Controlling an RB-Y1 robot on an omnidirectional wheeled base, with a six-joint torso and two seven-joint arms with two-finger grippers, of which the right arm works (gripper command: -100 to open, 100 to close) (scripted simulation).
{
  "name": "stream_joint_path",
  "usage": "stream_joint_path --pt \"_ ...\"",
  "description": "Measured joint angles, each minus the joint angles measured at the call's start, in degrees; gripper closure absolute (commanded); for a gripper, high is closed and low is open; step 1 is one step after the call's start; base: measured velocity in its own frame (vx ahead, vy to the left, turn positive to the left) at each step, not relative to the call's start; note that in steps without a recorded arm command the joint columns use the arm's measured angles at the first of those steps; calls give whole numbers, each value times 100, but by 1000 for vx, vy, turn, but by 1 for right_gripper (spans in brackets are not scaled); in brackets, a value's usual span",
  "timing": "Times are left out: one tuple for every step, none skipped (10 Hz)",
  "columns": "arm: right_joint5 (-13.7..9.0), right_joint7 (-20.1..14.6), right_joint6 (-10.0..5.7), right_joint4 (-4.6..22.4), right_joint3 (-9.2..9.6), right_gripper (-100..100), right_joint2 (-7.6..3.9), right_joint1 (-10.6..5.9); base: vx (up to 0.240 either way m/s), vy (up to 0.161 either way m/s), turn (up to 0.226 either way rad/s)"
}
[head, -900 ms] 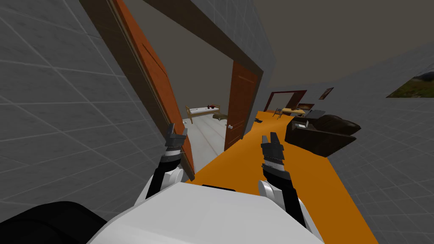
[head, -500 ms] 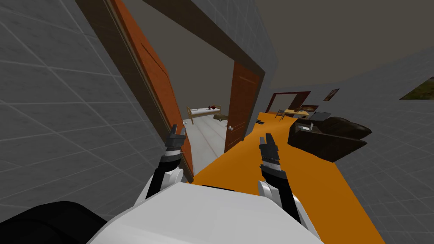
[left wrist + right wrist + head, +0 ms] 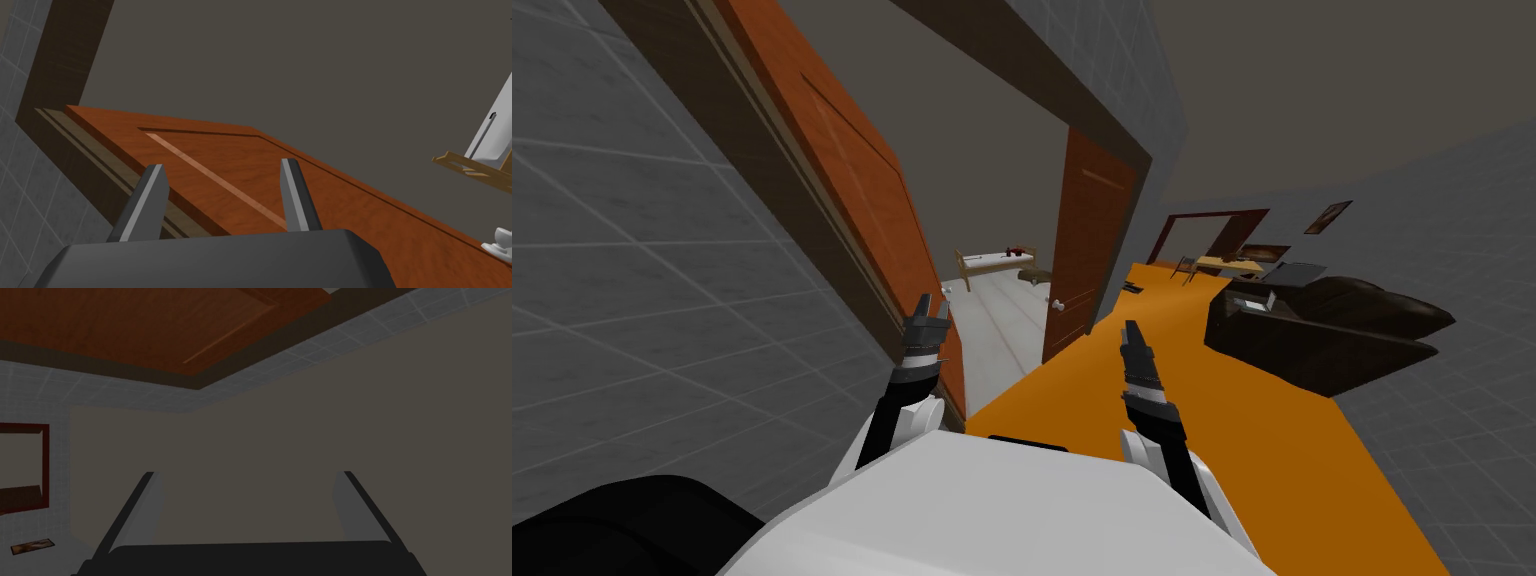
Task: Push the door open
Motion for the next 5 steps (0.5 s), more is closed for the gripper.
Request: stream_joint_path --pt "71 80 -36 112 -16 -100 -25 -40 84 -57 57" --pt "145 158 -59 191 -26 -100 -50 -55 96 -62 67" --pt "218 239 -100 322 -50 -100 -78 -100 100 -54 75" --pt "297 325 -159 437 -63 -100 -100 -107 92 -47 57" --pt "378 412 -214 550 -75 -100 -121 -122 89 -63 52"
